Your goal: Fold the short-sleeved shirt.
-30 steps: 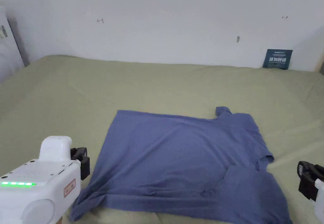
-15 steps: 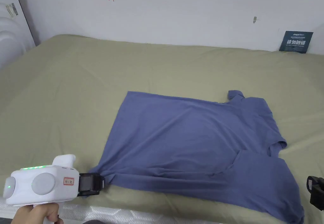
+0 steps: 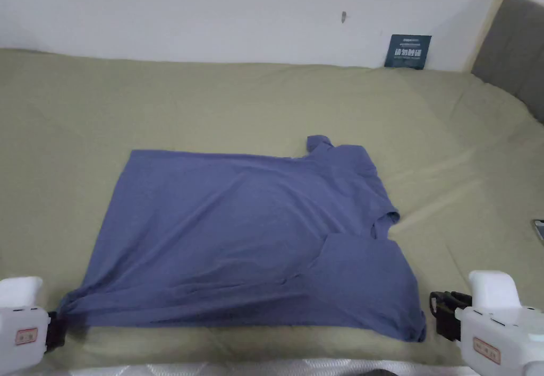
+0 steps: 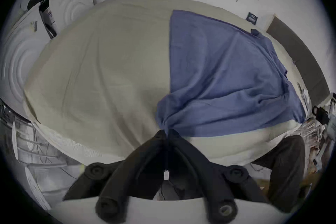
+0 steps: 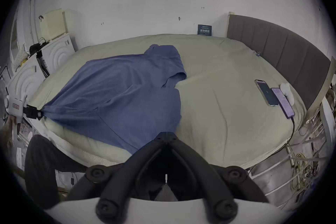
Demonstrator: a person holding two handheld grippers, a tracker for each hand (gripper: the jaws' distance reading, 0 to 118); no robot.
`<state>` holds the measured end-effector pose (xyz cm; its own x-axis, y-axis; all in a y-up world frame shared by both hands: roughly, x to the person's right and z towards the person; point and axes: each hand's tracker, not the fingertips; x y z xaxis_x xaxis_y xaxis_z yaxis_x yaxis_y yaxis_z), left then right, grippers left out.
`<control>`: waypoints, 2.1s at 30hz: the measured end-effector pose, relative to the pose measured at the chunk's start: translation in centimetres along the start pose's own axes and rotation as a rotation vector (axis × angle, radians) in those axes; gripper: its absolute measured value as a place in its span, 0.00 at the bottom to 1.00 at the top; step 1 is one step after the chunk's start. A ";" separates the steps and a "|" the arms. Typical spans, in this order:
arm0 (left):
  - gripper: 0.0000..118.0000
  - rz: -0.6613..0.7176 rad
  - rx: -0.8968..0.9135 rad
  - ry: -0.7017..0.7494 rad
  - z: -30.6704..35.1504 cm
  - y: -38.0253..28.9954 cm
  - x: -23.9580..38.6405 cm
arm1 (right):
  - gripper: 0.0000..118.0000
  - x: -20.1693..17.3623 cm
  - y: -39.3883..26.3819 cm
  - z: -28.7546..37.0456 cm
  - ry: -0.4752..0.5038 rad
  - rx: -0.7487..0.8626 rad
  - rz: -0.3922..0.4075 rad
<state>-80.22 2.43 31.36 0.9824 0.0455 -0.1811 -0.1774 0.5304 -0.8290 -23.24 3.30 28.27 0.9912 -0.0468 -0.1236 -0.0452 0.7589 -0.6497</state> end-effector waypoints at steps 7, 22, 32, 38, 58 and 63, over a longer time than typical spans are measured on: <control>0.00 0.024 0.003 -0.010 0.3 0.8 -0.1 | 1.00 0.2 -1.7 -3.7 0.106 -0.179 0.034; 0.00 -0.003 0.018 -0.015 0.9 2.3 -0.7 | 0.04 1.5 1.0 -2.2 0.092 -0.094 0.011; 0.00 -0.037 0.068 -0.041 1.1 9.5 -0.6 | 0.04 0.9 11.1 -4.2 0.092 -0.002 0.053; 0.00 -0.028 0.053 -0.060 -1.6 15.6 -0.1 | 0.04 0.7 16.5 -9.2 0.065 -0.019 0.077; 0.95 0.047 0.002 -0.066 -8.4 19.2 0.1 | 0.96 1.6 15.8 -17.6 0.059 -0.164 -0.040; 0.00 0.026 0.093 -0.016 -6.0 15.4 -0.4 | 0.08 0.7 13.2 -12.8 0.053 -0.107 0.002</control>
<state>-83.70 5.51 15.53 0.9785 0.0739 -0.1928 -0.1977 0.6052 -0.7712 -24.70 4.99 9.96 0.9833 -0.0816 -0.1630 -0.0633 0.6858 -0.7250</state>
